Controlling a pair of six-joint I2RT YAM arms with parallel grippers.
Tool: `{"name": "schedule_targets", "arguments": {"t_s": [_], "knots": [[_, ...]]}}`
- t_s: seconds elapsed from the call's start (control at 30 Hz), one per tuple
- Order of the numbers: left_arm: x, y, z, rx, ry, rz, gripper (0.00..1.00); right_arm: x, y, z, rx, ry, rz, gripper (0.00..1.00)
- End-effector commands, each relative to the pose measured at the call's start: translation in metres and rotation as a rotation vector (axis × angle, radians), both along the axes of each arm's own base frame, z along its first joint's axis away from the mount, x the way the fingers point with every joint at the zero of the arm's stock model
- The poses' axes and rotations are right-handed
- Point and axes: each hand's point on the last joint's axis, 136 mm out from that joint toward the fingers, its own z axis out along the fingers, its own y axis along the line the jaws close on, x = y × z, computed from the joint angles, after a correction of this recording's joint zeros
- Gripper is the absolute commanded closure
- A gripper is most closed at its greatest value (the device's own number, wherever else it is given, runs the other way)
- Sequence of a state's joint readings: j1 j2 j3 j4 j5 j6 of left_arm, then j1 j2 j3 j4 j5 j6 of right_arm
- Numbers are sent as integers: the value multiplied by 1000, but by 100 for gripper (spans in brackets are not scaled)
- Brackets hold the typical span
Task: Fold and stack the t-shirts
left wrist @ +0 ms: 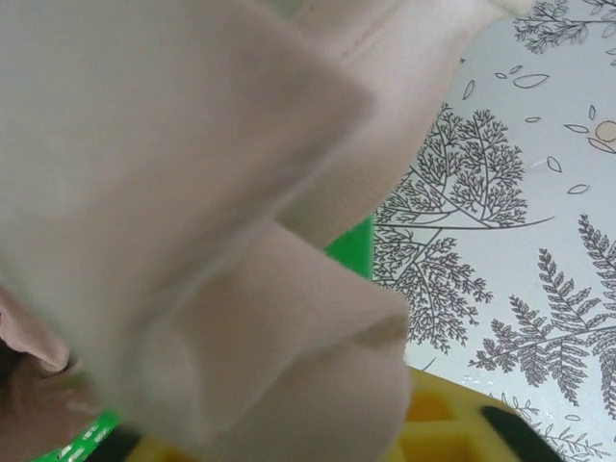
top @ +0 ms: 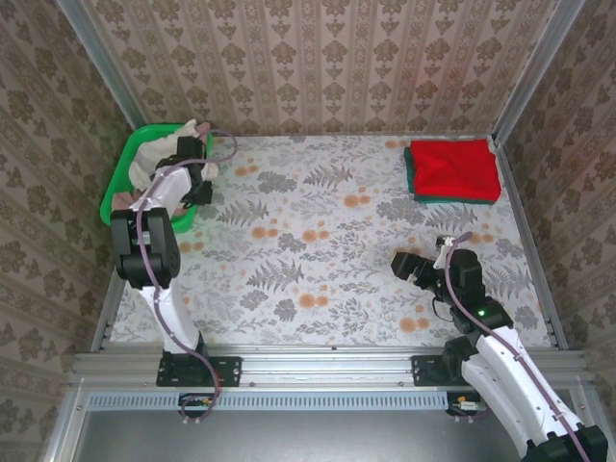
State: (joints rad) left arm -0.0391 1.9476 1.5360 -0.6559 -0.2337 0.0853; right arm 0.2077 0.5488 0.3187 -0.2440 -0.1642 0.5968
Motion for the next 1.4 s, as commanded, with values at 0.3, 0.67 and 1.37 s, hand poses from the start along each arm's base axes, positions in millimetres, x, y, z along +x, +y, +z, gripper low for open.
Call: {"name": "schedule_targets", "arguments": {"t_s": [0.3, 0.67, 1.37], "knots": [[13, -28, 96, 12, -189, 10, 5, -2, -2, 0, -24, 4, -3, 0], [48, 18, 73, -270, -235, 250, 3, -3, -1, -3, -15, 4, 1, 0], [23, -13, 230, -389, -536, 134, 98, -3, 17, 41, 95, -115, 73, 0]]}}
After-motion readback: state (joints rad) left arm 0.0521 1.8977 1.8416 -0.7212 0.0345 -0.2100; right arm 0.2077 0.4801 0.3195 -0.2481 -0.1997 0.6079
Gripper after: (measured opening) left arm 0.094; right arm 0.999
